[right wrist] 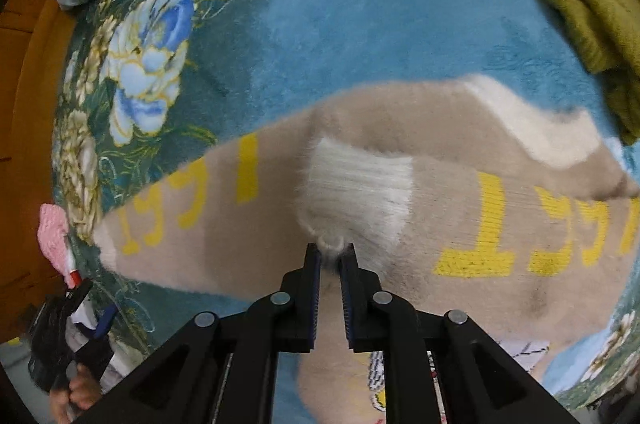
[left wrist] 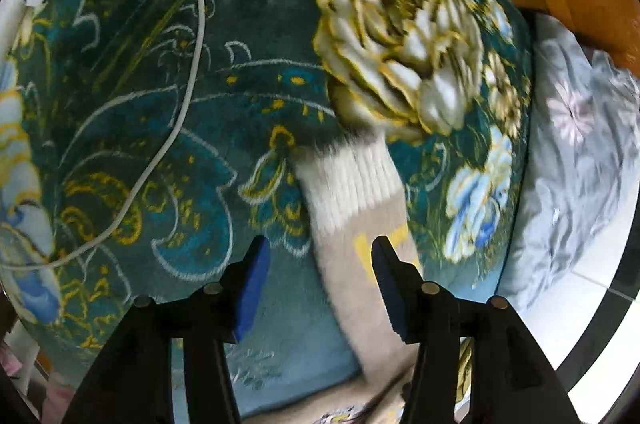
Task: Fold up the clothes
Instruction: 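Lay the held sleeve across the sweater body and open the right gripper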
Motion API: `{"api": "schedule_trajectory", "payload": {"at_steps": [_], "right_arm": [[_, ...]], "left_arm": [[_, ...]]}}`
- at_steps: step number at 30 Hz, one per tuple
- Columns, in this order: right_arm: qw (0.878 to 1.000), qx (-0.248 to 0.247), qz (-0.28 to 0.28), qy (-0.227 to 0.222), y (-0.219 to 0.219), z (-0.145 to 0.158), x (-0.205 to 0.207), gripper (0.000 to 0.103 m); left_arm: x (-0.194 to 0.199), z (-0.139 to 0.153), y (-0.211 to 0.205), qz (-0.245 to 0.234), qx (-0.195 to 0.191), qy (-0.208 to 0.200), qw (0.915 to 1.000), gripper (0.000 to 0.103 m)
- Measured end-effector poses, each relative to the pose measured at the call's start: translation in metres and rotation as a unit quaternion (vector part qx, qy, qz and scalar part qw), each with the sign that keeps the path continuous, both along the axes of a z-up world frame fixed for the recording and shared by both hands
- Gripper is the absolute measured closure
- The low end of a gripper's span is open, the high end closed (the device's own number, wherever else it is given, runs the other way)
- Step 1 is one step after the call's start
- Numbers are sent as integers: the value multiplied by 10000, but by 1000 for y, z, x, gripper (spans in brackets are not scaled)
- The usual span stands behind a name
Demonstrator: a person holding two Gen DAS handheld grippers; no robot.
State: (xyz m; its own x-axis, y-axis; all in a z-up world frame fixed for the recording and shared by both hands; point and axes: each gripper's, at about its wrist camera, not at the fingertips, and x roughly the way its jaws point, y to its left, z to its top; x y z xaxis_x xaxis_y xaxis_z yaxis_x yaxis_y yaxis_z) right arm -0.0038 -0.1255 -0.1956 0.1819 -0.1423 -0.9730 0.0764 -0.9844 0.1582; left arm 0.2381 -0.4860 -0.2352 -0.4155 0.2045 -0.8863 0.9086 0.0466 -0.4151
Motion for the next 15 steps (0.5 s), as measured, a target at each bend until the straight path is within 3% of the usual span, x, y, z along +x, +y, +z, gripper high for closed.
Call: {"api": "schedule_trajectory", "payload": {"at_steps": [3,10,11,13,14,15], "right_arm": [[9999,-117,56,-49,-2,2,-1,78],[9985,-348,189,370,6,50,1,77],[9982,-360,164,442,12,59,2,77],[9978,-334,64,572,27,76,5,77],[9975,-319,12,636,35,84,7,77],[9972,-289,-35,693,43,91,9,77]], "left_arm": [[-7,-8,-6,-4,-20,-66,10000,49],[-22,-22,-12,-224,-205,-198,9993,51],[-25,-24,-13,-289,-245,-190,9991,54],[-31,-26,-14,-405,-286,-200,9986,71],[-34,-27,-14,-446,-295,-254,9982,85],[-36,-27,-14,-488,-303,-307,9979,89]]}}
